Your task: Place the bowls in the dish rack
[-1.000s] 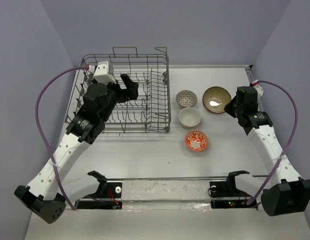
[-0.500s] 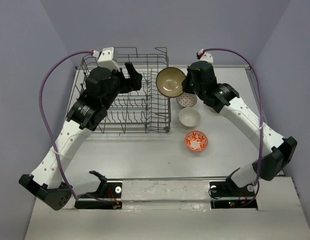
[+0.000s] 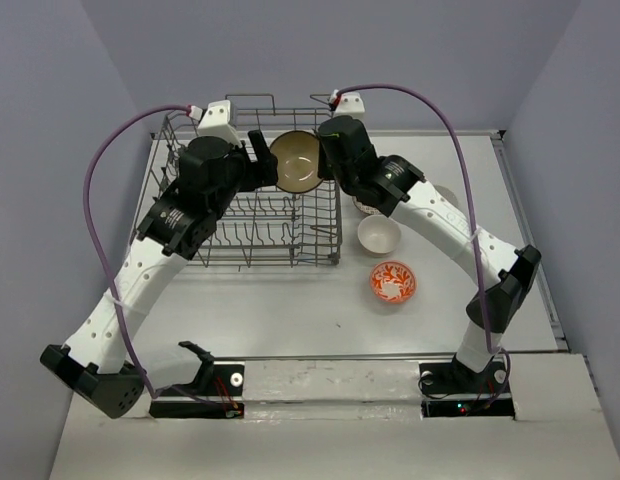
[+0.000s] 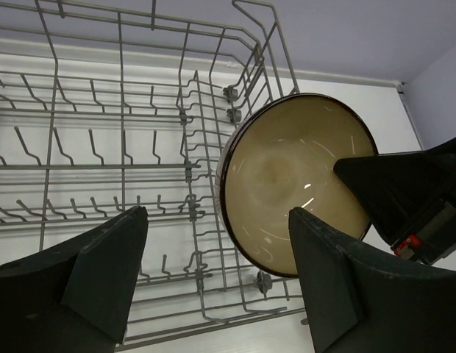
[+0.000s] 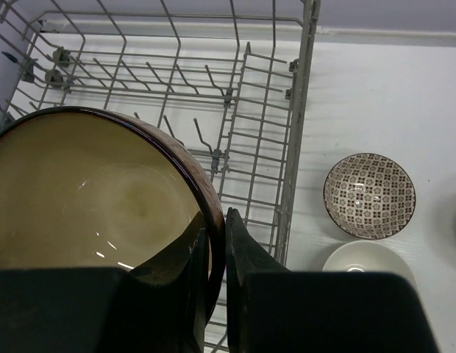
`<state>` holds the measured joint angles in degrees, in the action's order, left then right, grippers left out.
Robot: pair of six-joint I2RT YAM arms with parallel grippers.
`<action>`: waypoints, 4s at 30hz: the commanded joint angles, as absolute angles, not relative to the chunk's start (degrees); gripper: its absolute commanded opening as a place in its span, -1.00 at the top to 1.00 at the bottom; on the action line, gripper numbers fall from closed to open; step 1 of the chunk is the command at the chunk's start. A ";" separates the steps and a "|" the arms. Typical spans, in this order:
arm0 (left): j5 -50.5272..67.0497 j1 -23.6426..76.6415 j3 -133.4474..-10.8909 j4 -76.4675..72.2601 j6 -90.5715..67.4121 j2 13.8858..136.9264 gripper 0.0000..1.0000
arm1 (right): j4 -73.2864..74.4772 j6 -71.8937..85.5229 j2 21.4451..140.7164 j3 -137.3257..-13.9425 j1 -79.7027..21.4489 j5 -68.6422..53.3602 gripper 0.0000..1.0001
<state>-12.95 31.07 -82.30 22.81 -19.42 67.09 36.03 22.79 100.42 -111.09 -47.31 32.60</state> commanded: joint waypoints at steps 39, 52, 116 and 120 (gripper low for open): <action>-20.74 30.59 -76.29 19.08 -20.65 67.95 1.00 | 28.22 17.23 103.10 -120.50 -53.96 36.04 0.98; -21.97 30.59 -78.84 18.28 -20.65 66.01 1.00 | 26.28 17.31 102.48 -118.30 -53.96 33.66 0.38; -59.86 5.63 -102.41 -44.96 48.31 114.87 1.00 | 21.71 28.74 65.48 -57.75 -53.96 41.75 -0.40; -59.68 5.62 -99.67 -49.56 51.85 116.62 1.00 | 20.40 28.39 65.30 -57.57 -53.96 41.40 -0.40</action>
